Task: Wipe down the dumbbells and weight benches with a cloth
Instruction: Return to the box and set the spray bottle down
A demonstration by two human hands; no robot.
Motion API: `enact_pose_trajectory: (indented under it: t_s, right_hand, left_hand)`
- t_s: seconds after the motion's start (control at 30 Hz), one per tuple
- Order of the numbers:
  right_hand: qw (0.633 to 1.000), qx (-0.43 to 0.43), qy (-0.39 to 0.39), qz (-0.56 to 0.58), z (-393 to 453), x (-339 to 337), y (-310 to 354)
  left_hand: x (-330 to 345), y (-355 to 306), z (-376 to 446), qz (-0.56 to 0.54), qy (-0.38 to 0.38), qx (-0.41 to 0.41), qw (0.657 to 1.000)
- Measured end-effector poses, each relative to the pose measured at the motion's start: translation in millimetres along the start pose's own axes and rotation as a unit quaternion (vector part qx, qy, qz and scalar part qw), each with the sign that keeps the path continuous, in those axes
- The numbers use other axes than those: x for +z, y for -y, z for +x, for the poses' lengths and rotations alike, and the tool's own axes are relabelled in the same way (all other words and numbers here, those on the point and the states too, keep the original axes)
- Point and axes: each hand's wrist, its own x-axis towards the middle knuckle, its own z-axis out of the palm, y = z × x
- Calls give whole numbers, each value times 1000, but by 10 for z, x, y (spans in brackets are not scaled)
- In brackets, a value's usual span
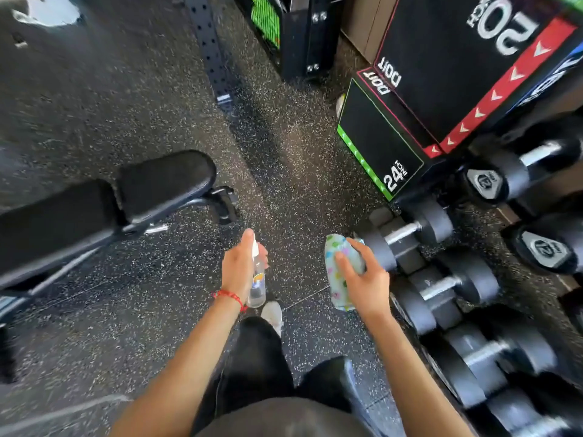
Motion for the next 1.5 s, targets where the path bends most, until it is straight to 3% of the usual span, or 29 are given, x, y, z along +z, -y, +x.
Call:
enact_pose_trajectory:
  t_s: [0.37,0.7,1.0,1.27,1.5]
  right_hand:
    - [1000,13,-7,26,1413,372,714]
    - [1000,-3,-16,26,3204,302,939]
    - [998,-3,-38,42,4377,49,1273]
    - [993,23,-103,59,5302,-111,1456]
    - [970,76,-214,92,6113,-288,1672]
  left_hand:
    - [240,-860,1386,9,0,-6,1000]
    - [1152,-1710,2730,14,16,10,1000]
    - [1891,-2644,3464,11,27,23,999]
    - [2679,-3298,4278,68,110,46,991]
    - [3452,-4018,5033,135,208,95,964]
